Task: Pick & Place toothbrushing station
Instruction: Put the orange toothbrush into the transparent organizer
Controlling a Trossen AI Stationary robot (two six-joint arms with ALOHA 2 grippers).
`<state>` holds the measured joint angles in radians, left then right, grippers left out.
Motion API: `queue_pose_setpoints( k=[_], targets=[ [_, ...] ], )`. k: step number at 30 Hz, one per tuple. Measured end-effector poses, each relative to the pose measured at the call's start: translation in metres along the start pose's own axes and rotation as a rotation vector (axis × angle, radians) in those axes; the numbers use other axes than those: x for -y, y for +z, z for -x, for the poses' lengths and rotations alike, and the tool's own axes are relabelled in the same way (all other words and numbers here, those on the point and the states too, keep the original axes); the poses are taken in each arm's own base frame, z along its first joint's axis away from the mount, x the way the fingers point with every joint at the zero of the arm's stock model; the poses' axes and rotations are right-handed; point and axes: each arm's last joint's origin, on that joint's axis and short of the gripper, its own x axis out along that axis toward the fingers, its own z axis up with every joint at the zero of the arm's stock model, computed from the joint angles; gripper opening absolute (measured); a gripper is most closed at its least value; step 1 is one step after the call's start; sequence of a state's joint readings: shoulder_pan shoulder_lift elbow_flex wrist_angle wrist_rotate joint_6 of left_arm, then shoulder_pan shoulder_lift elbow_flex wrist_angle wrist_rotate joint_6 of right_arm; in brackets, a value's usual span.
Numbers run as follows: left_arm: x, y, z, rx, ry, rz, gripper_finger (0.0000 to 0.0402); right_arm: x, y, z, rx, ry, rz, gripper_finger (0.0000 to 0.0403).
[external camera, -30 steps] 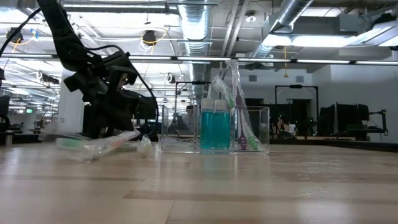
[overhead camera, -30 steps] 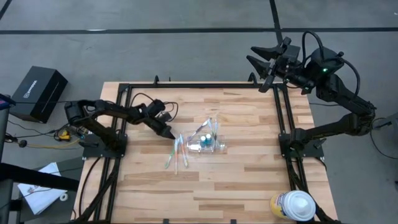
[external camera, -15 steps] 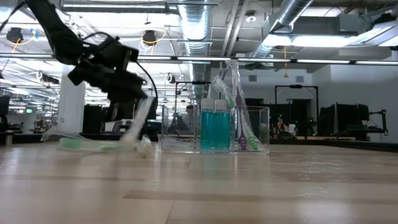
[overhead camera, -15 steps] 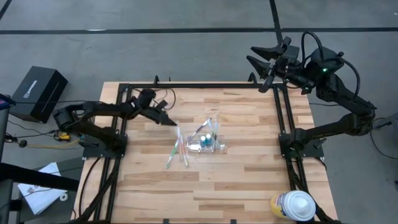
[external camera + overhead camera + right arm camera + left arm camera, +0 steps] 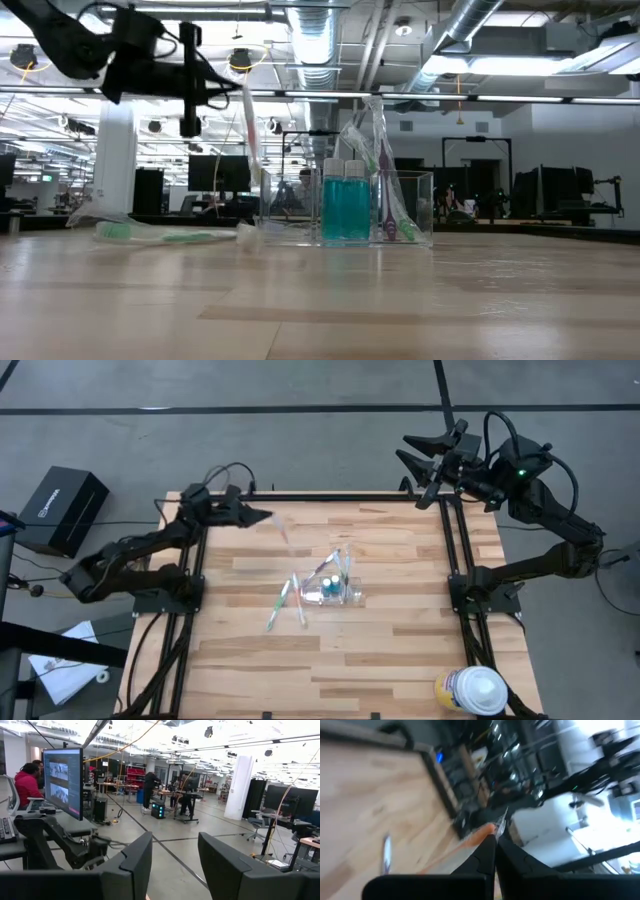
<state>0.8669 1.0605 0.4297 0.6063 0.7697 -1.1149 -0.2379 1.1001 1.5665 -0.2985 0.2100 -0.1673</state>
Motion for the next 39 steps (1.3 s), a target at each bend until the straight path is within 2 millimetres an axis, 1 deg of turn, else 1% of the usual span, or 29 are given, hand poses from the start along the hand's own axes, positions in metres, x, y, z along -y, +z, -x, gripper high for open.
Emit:
queue_pose_setpoints(
  k=[5, 8, 13, 16, 19, 23, 25, 27, 30, 32, 36, 39],
  targets=[
    [0.025, 0.01, 0.007, 0.195, -0.115, -0.076, 0.0, -0.003, -0.005, -0.009, -0.022, 0.004, -0.003, 0.015],
    [0.038, 0.015, 0.011, 0.315, -0.213, -0.104, 0.0, -0.006, -0.012, -0.019, -0.048, 0.008, 0.0, 0.015],
    [0.065, 0.022, 0.016, 0.527, -0.375, -0.208, 0.0, -0.014, -0.027, -0.043, -0.1, 0.017, -0.021, 0.015],
    [0.086, 0.03, 0.018, 0.597, -0.459, -0.255, 0.0, -0.018, -0.034, -0.057, -0.095, 0.028, -0.036, 0.015],
    [0.11, 0.039, 0.016, 0.62, -0.522, -0.312, 0.0, -0.023, -0.04, -0.071, -0.081, 0.063, -0.047, 0.015],
    [0.142, 0.052, 0.01, 0.637, -0.604, -0.393, 0.0, -0.025, -0.055, -0.088, -0.114, 0.103, -0.061, 0.015],
    [0.156, 0.059, 0.006, 0.632, -0.642, -0.419, 0.0, -0.027, -0.06, -0.094, -0.121, 0.121, -0.079, 0.015],
    [0.165, 0.065, -0.001, 0.621, -0.669, -0.429, 0.0, -0.028, -0.063, -0.1, -0.115, 0.123, -0.095, 0.015],
    [0.174, 0.073, -0.016, 0.592, -0.693, -0.446, 0.0, -0.032, -0.067, -0.108, -0.099, 0.164, -0.099, 0.0152],
    [0.178, 0.077, -0.025, 0.562, -0.71, -0.455, 0.0, -0.033, -0.064, -0.112, -0.105, 0.185, -0.097, 0.0153],
    [0.181, 0.084, -0.045, 0.514, -0.725, -0.45, 0.0, -0.036, -0.06, -0.121, -0.144, 0.201, -0.073, 0.0153],
    [0.18, 0.088, -0.058, 0.487, -0.731, -0.442, 0.0, -0.037, -0.054, -0.128, -0.184, 0.207, -0.075, 0.0162]
  ],
)
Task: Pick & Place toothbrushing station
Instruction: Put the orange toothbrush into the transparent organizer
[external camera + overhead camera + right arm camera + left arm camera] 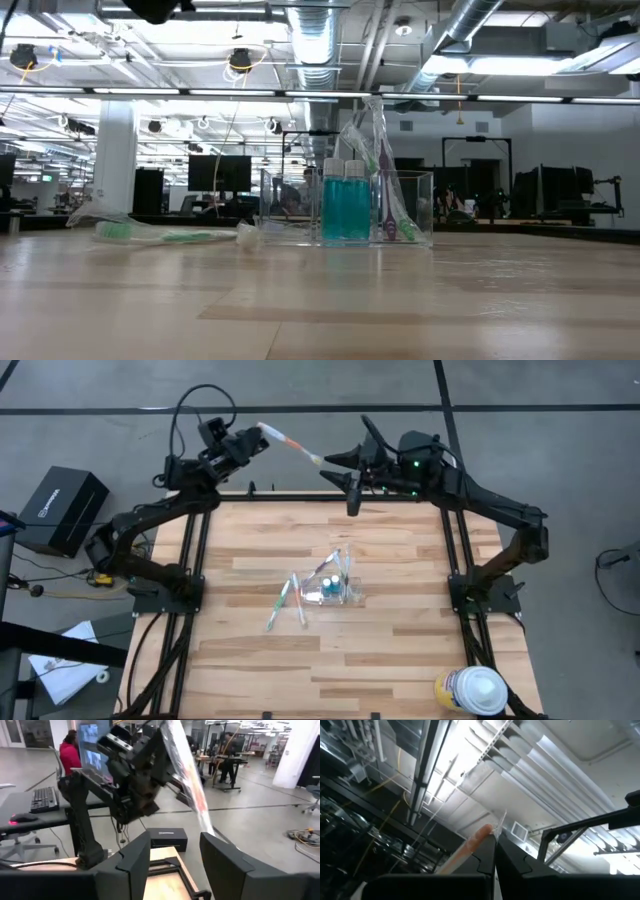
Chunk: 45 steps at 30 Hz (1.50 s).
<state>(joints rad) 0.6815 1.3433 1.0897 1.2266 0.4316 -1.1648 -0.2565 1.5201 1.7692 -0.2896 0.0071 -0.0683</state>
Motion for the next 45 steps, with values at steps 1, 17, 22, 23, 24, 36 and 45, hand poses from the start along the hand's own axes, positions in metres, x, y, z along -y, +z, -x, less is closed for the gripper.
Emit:
queue_pose_setpoints(
  k=[1, 17, 22, 23, 24, 36, 45],
  targets=[
    [-0.002, -0.001, -0.003, -0.012, -0.007, 0.012, 0.0, 0.001, 0.003, -0.001, -0.01, -0.001, 0.002, 0.0167],
    [0.0, 0.003, -0.011, -0.035, -0.045, 0.019, 0.0, 0.006, 0.011, -0.015, -0.158, -0.039, 0.083, 0.0244],
    [0.006, 0.004, -0.011, -0.028, -0.063, 0.025, 0.0, 0.012, 0.008, -0.014, -0.179, -0.051, 0.073, 0.0244],
    [0.007, 0.003, -0.012, -0.027, -0.066, 0.032, 0.0, 0.013, 0.008, -0.014, -0.182, -0.045, 0.072, 0.0243],
    [0.008, 0.002, -0.012, -0.023, -0.069, 0.034, 0.0, 0.013, 0.008, -0.014, -0.182, -0.035, 0.071, 0.0241],
    [0.026, 0.009, -0.028, -0.007, -0.149, -0.001, 0.0, 0.011, 0.009, -0.014, -0.17, 0.015, 0.056, 0.0212],
    [0.024, 0.008, -0.028, -0.018, -0.147, 0.001, 0.0, 0.008, 0.015, -0.015, -0.109, 0.025, 0.043, 0.0209]
  ],
)
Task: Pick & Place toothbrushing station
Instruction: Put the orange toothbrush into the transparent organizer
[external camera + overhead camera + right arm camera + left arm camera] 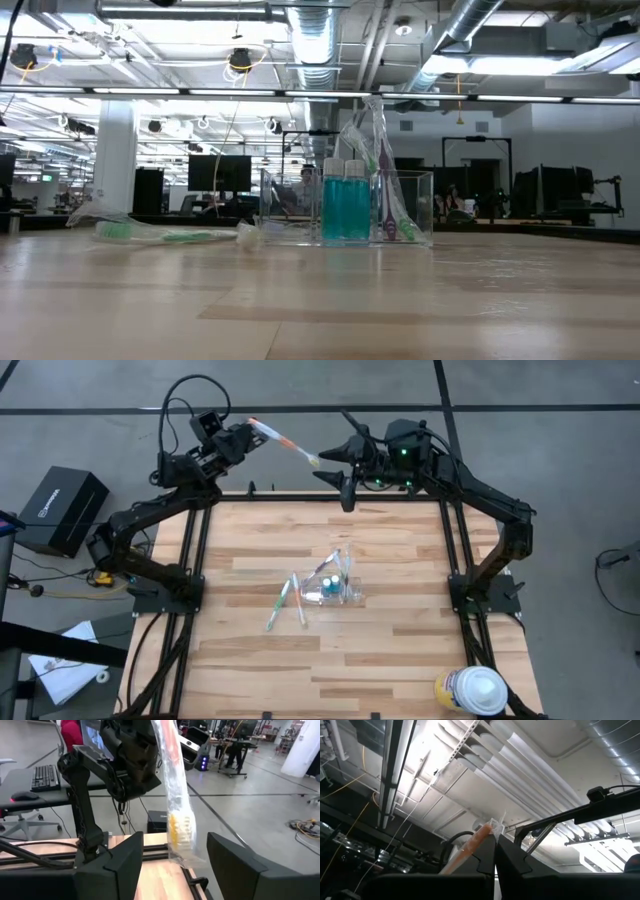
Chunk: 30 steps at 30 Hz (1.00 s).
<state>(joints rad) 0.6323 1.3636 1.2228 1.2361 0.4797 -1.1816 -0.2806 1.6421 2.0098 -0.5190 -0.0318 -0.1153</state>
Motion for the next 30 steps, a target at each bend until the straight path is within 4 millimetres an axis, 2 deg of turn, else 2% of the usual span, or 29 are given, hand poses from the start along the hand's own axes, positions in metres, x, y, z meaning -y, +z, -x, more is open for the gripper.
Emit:
queue_pose_setpoints(
  k=[15, 30],
  targets=[
    [0.0016, -0.0067, -0.0029, -0.032, -0.012, 0.024, 0.0, -0.0021, 0.0039, 0.0001, 0.041, 0.028, -0.009, 0.0205],
    [0.0013, -0.0069, -0.0029, -0.034, -0.01, 0.025, 0.0, -0.0038, 0.004, 0.0003, 0.046, 0.094, -0.043, 0.0118]
  ],
)
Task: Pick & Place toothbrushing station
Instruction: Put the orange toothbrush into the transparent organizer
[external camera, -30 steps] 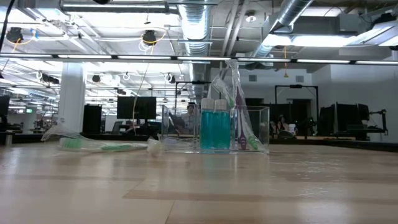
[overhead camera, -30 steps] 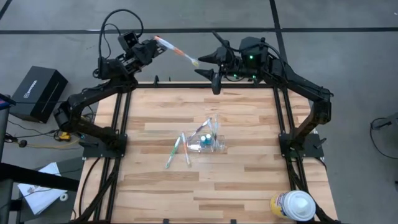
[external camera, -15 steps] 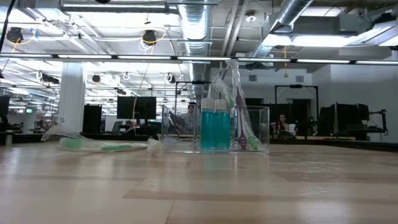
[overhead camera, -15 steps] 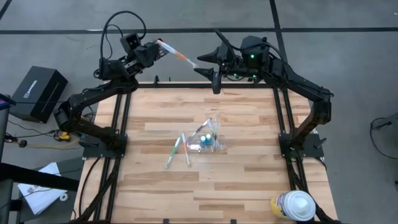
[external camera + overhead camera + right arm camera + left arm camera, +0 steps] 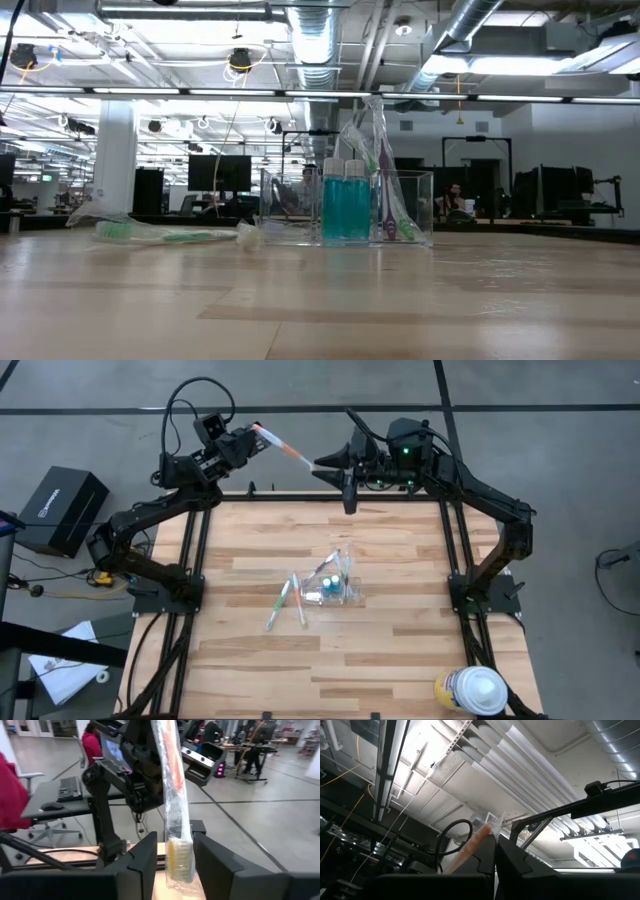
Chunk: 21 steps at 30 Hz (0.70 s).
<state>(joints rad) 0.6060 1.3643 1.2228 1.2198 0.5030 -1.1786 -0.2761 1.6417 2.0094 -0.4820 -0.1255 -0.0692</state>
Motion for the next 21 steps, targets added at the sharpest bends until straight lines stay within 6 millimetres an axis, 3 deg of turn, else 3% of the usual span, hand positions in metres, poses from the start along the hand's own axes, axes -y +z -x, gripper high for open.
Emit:
queue_pose_setpoints(
  k=[5, 15, 21],
  targets=[
    [0.0, 0.0, 0.0, 0.0, 0.0, 0.0, 0.0, -0.001, 0.0, 0.0, -0.002, 0.034, -0.004, 0.0116],
    [0.0, 0.0, 0.0, 0.014, 0.007, 0.0, 0.0, 0.0, -0.008, -0.007, -0.049, 0.036, -0.018, 0.0182],
    [0.001, -0.002, -0.001, 0.018, 0.003, 0.01, 0.0, 0.0, -0.014, -0.017, -0.055, 0.07, -0.027, 0.0196]
  ],
)
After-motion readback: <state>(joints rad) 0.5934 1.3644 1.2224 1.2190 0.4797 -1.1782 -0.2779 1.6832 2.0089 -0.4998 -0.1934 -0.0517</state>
